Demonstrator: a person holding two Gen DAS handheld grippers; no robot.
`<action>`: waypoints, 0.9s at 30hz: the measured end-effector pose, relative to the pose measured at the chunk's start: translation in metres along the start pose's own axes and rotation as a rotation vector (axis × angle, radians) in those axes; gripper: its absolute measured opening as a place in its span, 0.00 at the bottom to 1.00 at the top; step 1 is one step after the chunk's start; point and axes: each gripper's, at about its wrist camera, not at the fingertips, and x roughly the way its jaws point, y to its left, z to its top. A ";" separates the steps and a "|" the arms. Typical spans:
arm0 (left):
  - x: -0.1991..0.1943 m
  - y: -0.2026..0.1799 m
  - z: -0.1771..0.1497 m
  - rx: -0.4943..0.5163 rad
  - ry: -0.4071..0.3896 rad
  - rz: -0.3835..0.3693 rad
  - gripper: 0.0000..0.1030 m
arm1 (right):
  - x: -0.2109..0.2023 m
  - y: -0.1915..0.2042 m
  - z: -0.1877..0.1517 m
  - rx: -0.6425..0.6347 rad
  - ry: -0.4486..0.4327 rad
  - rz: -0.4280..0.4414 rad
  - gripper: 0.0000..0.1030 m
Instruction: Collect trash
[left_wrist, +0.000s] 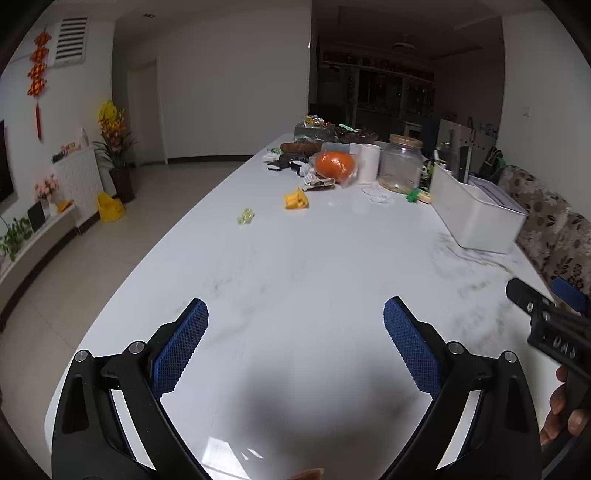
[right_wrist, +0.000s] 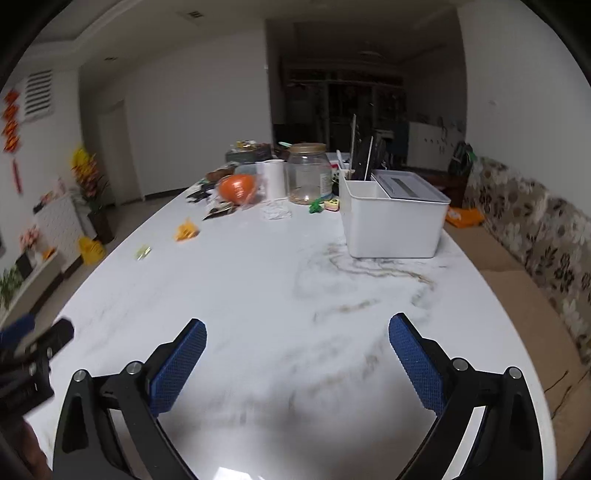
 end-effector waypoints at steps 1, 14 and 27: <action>0.008 -0.002 0.004 0.003 0.004 0.003 0.91 | 0.013 -0.001 0.007 0.017 0.003 -0.004 0.95; 0.067 -0.017 0.001 0.054 0.036 -0.015 0.91 | 0.069 -0.009 -0.002 0.068 0.082 -0.025 0.95; 0.078 -0.001 0.003 -0.004 0.072 -0.029 0.91 | 0.060 0.009 -0.010 -0.041 0.037 -0.102 0.95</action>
